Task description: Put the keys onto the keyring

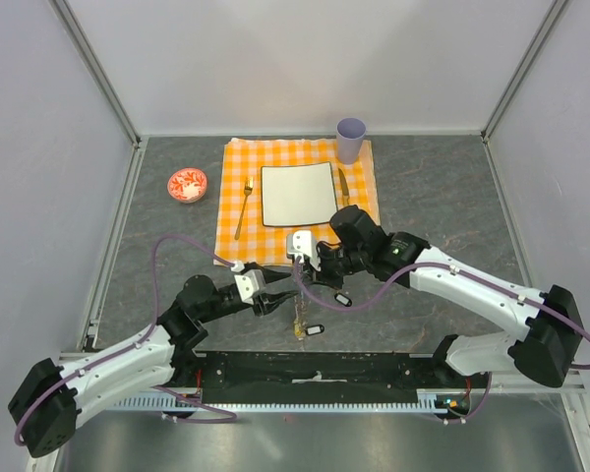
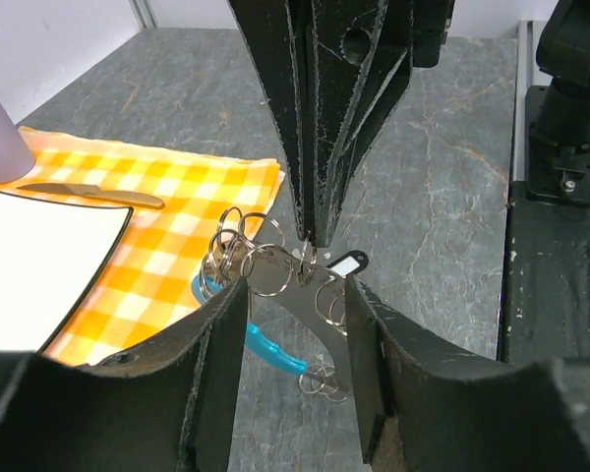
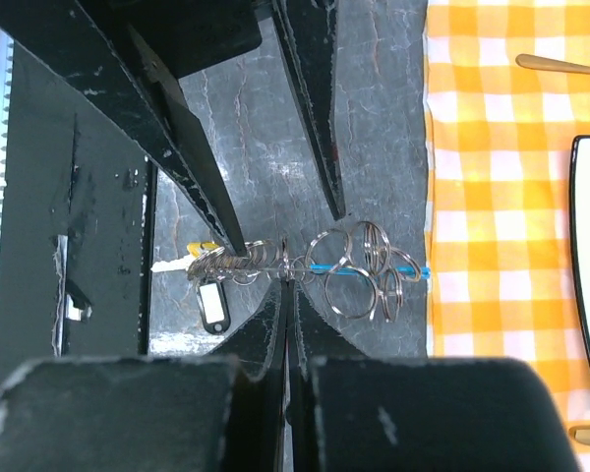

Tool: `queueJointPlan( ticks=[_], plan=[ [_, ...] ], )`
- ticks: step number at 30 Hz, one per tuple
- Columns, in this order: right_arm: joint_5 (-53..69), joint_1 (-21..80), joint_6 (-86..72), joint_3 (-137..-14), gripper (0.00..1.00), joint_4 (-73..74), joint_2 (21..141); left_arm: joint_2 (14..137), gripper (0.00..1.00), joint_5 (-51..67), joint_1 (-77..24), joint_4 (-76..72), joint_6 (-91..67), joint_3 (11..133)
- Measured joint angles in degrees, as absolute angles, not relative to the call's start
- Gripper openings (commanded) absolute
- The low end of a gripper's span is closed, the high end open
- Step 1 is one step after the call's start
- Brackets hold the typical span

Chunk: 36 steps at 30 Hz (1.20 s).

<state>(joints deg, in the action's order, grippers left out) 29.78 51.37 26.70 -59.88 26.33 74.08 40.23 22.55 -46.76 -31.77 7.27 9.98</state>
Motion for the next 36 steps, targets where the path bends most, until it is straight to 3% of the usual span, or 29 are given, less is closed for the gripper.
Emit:
queueJointPlan(
  ticks=[3, 13, 20, 31, 36],
  plan=[
    [29.4, 51.8, 27.6, -61.1, 0.0, 27.7, 75.1, 41.2, 0.41, 22.7, -46.8, -31.8, 8.4, 10.2],
    [27.9, 53.2, 29.4, -64.0, 0.0, 31.1, 76.7, 42.7, 0.38, 25.3, -46.7, -31.7, 10.0, 10.8],
    [26.8, 53.7, 30.3, -64.8, 0.0, 32.0, 77.6, 41.5, 0.28, 27.6, -46.8, -31.8, 10.2, 10.9],
    [26.3, 54.4, 30.8, -65.6, 0.0, 33.2, 77.7, 43.2, 0.28, 28.0, -46.7, -31.7, 10.2, 11.9],
    [26.0, 54.6, 31.1, -65.8, 0.0, 33.5, 77.7, 44.1, 0.2, 28.0, -46.7, -31.3, 10.3, 12.6]
  ],
)
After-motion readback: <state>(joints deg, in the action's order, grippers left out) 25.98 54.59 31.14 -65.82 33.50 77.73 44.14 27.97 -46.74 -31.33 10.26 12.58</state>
